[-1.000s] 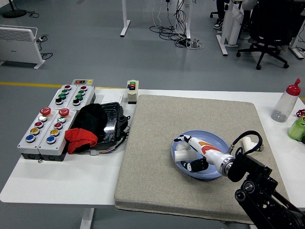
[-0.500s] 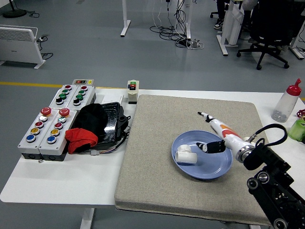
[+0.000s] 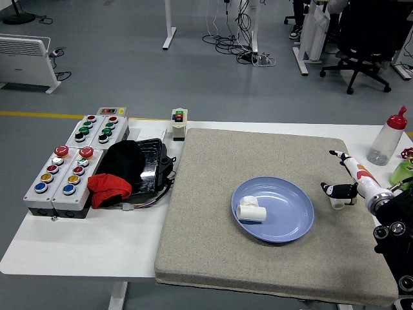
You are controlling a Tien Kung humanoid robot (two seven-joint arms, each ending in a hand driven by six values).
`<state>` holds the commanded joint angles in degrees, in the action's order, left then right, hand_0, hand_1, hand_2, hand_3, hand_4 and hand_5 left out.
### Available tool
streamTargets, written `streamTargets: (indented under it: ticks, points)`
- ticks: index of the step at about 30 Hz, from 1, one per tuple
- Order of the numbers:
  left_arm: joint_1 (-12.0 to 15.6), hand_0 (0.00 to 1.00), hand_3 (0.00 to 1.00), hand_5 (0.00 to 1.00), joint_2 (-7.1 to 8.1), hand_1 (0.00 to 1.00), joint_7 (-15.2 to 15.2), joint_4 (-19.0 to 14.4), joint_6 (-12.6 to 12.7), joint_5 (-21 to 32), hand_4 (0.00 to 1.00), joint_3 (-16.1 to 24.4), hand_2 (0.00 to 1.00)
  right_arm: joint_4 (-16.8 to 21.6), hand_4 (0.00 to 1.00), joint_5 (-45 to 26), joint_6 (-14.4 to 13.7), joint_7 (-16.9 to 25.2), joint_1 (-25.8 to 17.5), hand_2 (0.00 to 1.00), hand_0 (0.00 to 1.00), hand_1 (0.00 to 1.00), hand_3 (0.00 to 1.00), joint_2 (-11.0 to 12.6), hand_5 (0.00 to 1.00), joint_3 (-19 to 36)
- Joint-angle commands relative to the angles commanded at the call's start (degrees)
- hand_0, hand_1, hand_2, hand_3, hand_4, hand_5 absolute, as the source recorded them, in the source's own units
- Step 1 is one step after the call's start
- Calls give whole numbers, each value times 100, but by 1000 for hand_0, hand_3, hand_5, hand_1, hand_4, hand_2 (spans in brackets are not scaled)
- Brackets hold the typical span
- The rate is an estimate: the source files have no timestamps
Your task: Pick pipe place plate twice
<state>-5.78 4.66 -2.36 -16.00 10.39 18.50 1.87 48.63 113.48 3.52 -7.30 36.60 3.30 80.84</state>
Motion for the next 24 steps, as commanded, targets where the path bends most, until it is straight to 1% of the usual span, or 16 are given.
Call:
streamTargets:
  ticks: [2, 7, 9, 10, 15, 16, 21, 22, 24]
  points:
    - [-2, 690, 611, 998, -3, 657, 2, 0, 2, -1, 253, 1, 678, -142, 705, 21, 77, -33, -14, 998, 983, 913, 937, -11, 248, -12]
    - [-5, 690, 611, 998, -7, 657, -4, -1, 2, 19, 252, -8, 679, -378, 697, 78, 94, -58, -5, 998, 981, 912, 936, -41, 245, -14]
    - [-5, 690, 611, 998, -9, 657, -4, -1, 3, 23, 252, -8, 679, -509, 697, 157, 49, -53, 24, 998, 981, 912, 936, -81, 245, 35]
    - [-7, 690, 611, 998, -9, 657, 0, -2, 5, 15, 252, -7, 679, -579, 693, 212, 3, -48, 40, 967, 947, 885, 910, -94, 244, 48]
    - [-9, 690, 611, 998, -6, 657, -5, -5, 4, 28, 252, -17, 679, -760, 693, 472, -63, -52, 82, 967, 947, 885, 910, -80, 244, 32]
    - [-9, 690, 611, 998, -6, 657, -6, -5, 3, 30, 252, -18, 679, -770, 683, 490, -69, -56, 84, 922, 899, 852, 865, -78, 243, 28]
    - [-9, 690, 611, 998, -9, 657, -14, -4, 5, 56, 252, -35, 679, -890, 683, 607, -145, -129, 85, 922, 899, 852, 865, -82, 243, -41]
    - [-8, 690, 611, 998, -9, 657, -12, -4, 5, 51, 253, -33, 679, -908, 644, 579, -174, -116, 77, 780, 751, 758, 783, -84, 235, -60]
    - [-5, 690, 611, 998, -10, 657, -8, -4, 5, 40, 253, -25, 679, -932, 644, 556, -236, -89, 66, 780, 751, 758, 783, -83, 235, -105]
